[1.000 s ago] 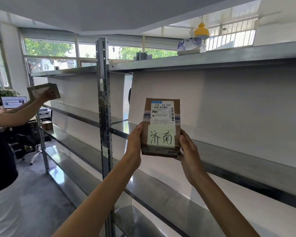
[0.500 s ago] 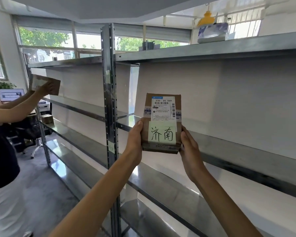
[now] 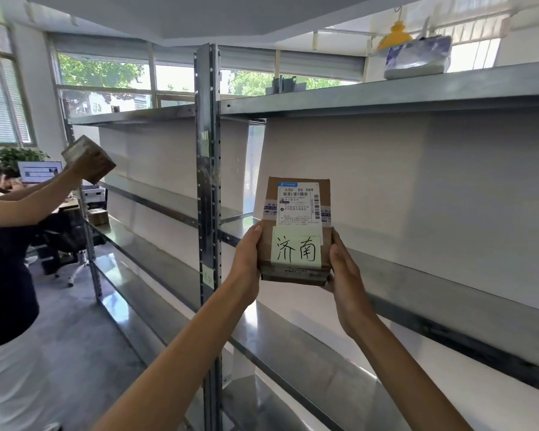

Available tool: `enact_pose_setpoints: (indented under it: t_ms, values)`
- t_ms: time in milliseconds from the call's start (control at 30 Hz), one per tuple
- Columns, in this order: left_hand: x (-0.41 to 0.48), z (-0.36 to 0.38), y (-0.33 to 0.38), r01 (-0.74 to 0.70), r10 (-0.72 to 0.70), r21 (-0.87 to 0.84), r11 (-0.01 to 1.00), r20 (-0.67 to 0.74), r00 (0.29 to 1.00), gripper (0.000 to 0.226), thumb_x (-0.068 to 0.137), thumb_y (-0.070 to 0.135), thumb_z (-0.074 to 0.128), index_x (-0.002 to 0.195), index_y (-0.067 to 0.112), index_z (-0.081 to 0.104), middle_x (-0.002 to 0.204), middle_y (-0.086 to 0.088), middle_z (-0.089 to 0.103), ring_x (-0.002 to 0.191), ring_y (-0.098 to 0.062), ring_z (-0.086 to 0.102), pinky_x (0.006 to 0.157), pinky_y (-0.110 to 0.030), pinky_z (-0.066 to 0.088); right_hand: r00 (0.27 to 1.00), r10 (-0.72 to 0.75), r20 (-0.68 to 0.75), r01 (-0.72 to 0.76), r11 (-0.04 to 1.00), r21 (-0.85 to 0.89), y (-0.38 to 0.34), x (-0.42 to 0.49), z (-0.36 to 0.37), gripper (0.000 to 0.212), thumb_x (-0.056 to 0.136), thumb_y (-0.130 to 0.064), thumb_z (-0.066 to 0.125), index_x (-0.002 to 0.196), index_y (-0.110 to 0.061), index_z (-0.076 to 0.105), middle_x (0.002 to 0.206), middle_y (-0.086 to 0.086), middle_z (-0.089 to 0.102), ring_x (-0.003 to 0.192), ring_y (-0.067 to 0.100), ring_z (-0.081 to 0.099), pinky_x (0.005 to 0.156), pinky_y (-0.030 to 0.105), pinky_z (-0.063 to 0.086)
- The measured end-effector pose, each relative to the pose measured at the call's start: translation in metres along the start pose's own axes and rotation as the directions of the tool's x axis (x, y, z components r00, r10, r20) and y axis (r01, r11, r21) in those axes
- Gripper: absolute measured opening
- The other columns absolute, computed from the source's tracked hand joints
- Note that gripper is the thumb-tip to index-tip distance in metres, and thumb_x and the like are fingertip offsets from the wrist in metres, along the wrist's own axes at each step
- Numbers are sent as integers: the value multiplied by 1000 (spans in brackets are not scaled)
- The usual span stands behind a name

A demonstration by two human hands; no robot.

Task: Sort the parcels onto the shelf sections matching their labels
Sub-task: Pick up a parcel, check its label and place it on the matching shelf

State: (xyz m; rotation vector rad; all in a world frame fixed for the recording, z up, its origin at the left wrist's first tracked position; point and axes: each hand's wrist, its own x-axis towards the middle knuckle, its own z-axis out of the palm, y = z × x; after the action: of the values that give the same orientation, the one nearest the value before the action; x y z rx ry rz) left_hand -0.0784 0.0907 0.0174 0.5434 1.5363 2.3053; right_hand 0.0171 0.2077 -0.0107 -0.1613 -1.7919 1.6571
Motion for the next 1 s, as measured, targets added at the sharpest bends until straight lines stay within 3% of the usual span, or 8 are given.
enact_pose_setpoints:
  t_ms: [100,267,400,500,767,1000]
  values:
    - [15,5,-1,2,-2,6,1000,-12,1000,27,101,32,34,97,23,60,66,8,73,70,-12,68,61,-26,50,999,-13,30,13,1000,-10,8,18,-3,44,99,-41,27,143,-41,32,133,-7,56,113,6,56,82,15,49]
    - [40,15,-4,-4,4,20,1000,-19,1000,30,101,35,33,90,24,59,62,8,73,72,-16,67,62,-28,49,998,-36,44,35,999,17,16,45,-8,44,100,-39,27,144,-39,30,135,-8,54,115,7,55,91,22,49]
    - [53,13,-7,-30,31,10,999,-24,999,29,101,34,33,93,24,58,65,8,73,67,-12,69,60,-27,50,998,-40,53,39,999,11,22,61,-7,43,101,-37,26,144,-40,29,129,-12,55,104,-5,56,74,9,51]
    - [62,4,-6,-55,55,-15,998,-31,998,26,101,31,34,98,24,59,70,6,75,65,-12,71,58,-27,51,997,-43,66,41,998,41,27,70,0,43,101,-34,30,144,-39,30,129,-11,55,104,-5,57,71,9,52]
    - [95,-38,0,-182,183,-16,983,52,982,37,102,22,29,131,17,51,112,-9,68,100,-26,66,77,-34,58,991,-123,57,114,984,140,40,94,36,43,100,-17,37,141,-31,36,137,-7,52,119,7,54,78,16,53]
    - [143,-75,12,-180,175,9,984,173,969,32,102,23,30,126,23,52,121,-9,64,109,-28,63,87,-40,55,990,-141,-32,144,977,159,48,117,76,43,99,-13,37,139,-30,39,135,-6,53,117,8,56,75,18,54]
